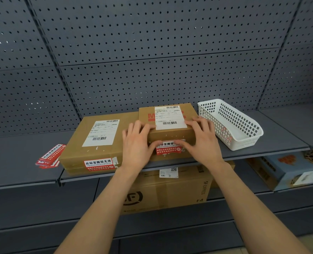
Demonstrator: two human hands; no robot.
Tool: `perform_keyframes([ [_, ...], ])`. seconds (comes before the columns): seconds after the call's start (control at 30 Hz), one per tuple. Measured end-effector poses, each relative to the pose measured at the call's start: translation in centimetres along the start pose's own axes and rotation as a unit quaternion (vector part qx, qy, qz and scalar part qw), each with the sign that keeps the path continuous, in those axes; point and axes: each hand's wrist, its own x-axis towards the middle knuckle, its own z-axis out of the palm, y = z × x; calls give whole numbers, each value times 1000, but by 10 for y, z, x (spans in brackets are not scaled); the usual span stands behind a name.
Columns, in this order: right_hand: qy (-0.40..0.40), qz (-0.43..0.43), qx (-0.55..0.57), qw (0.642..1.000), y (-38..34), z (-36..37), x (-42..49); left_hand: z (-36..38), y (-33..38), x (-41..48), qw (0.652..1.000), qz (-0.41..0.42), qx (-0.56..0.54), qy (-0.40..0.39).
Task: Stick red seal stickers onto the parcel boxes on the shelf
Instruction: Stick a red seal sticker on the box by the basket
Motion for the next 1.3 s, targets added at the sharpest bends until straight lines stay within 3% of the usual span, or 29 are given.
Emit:
perform_keyframes([
  [0.23, -8, -7, 0, 1000, 1, -3, -1, -1, -5, 0, 1000, 21, 11, -1],
  [0.47, 37, 2, -24, 999, -10, 6, 0, 3, 14, -4, 998, -1, 53, 15],
  [1.3, 14, -2, -104, 995, -15, 3, -7, 4, 14, -9, 993, 29, 117, 9],
])
